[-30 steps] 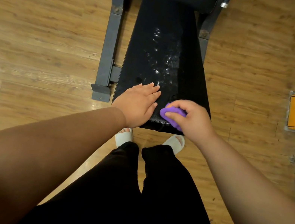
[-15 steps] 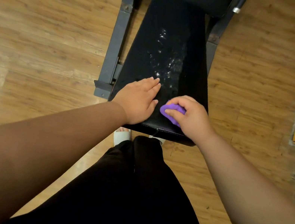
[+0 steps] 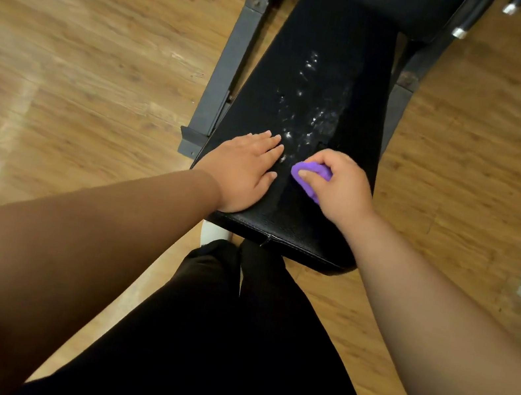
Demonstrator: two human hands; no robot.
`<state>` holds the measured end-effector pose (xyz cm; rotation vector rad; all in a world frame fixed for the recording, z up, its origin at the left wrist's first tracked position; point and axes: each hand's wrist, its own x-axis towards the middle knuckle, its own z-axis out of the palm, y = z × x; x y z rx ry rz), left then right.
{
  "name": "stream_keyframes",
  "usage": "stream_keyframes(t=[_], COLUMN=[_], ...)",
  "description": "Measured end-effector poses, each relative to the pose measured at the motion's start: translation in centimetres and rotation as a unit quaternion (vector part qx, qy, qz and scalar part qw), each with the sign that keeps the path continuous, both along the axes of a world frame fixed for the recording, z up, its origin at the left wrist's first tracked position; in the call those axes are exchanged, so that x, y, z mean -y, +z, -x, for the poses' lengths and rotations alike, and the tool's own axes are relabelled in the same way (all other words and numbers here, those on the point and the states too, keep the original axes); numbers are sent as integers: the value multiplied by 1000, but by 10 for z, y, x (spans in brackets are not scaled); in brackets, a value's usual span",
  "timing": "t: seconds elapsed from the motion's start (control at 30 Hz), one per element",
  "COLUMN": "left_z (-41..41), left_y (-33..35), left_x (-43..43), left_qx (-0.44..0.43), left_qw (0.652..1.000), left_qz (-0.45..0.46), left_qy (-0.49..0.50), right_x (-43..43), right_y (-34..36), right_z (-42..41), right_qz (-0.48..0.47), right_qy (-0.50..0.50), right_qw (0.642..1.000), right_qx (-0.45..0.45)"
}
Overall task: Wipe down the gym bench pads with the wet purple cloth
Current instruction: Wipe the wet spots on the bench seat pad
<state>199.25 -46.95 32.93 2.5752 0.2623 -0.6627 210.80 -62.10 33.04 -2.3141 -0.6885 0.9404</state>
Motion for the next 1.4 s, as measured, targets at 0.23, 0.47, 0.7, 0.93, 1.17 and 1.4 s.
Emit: stream_keyframes(t=[0.23,0.47,0.7,0.93,1.17,1.4], left_z=[-1,-3,-3,-4,-4,-23], left_y=[-1,-1,-2,-2,-4,-13], left_x=[1,1,2,0,0,-1], left_qx=[5,-2,-5,-6,-10,-9], left_qw=[1000,1000,1000,1000,1000,999], left_qz=[-4,-13,-9,-10,-10,-24], left_qy=[5,6,9,9,8,38], right_x=[25,-4,33,-9,32,-7], right_y=[15,-12,0,-25,-8,-29], right_z=[22,-27,2,-34,-6,-33], right_qz=[-40,-21,-78,-46,-88,-54], right_qy=[68,88,129,75,124,47], right_qw=[997,996,988,996,988,997], right_qx=[-20,-15,-20,-4,7,-7])
